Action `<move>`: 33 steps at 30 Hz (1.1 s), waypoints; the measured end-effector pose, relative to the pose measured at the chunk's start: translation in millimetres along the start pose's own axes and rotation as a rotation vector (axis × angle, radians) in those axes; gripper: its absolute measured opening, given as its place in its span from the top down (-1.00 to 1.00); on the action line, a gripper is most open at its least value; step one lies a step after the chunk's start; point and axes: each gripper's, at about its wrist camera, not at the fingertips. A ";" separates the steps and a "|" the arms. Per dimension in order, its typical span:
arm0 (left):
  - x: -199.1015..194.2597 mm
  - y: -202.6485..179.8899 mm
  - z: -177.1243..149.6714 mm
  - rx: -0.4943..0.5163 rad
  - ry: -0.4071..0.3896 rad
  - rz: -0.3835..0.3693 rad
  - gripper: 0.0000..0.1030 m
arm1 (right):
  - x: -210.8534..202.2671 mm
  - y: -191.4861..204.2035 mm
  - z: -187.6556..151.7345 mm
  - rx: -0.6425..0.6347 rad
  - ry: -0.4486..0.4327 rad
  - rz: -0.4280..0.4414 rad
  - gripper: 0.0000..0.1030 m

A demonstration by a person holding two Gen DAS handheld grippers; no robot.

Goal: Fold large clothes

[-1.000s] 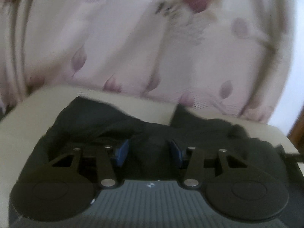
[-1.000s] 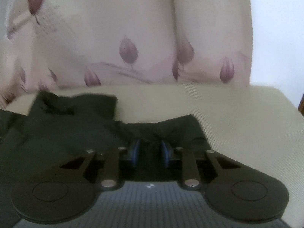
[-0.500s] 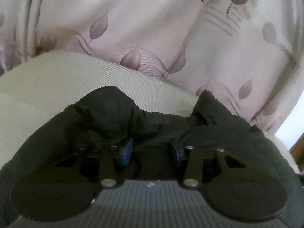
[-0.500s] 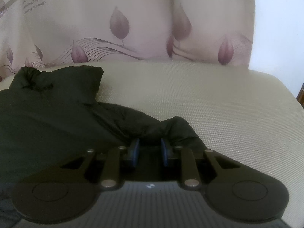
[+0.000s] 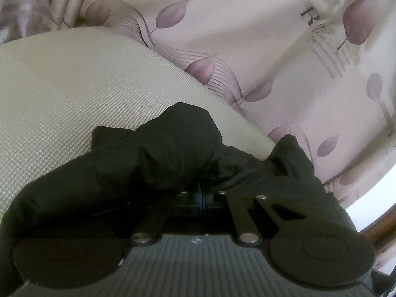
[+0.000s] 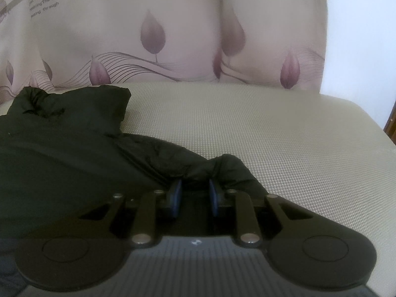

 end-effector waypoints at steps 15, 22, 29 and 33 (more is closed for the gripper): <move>-2.1 -2.1 -1.4 0.001 -0.019 -0.005 0.77 | -81.9 125.6 65.1 -0.002 -0.094 0.387 0.52; -3.5 -0.5 0.1 -0.013 -0.028 -0.022 0.76 | -17.0 194.7 52.0 -0.069 0.044 0.390 0.60; -27.9 -13.0 10.7 -0.002 -0.045 -0.122 0.05 | 12.6 211.9 29.8 -0.154 0.088 0.317 0.66; -53.7 -54.5 7.2 0.129 -0.080 -0.193 -0.56 | 12.7 216.1 22.1 -0.182 0.048 0.299 0.67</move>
Point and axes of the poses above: each gripper's, at about its wrist camera, not at the fingertips, and x roughly the way its jaws point, y to its left, z to its top, and after that the axes turned 1 degree about -y, right-handed
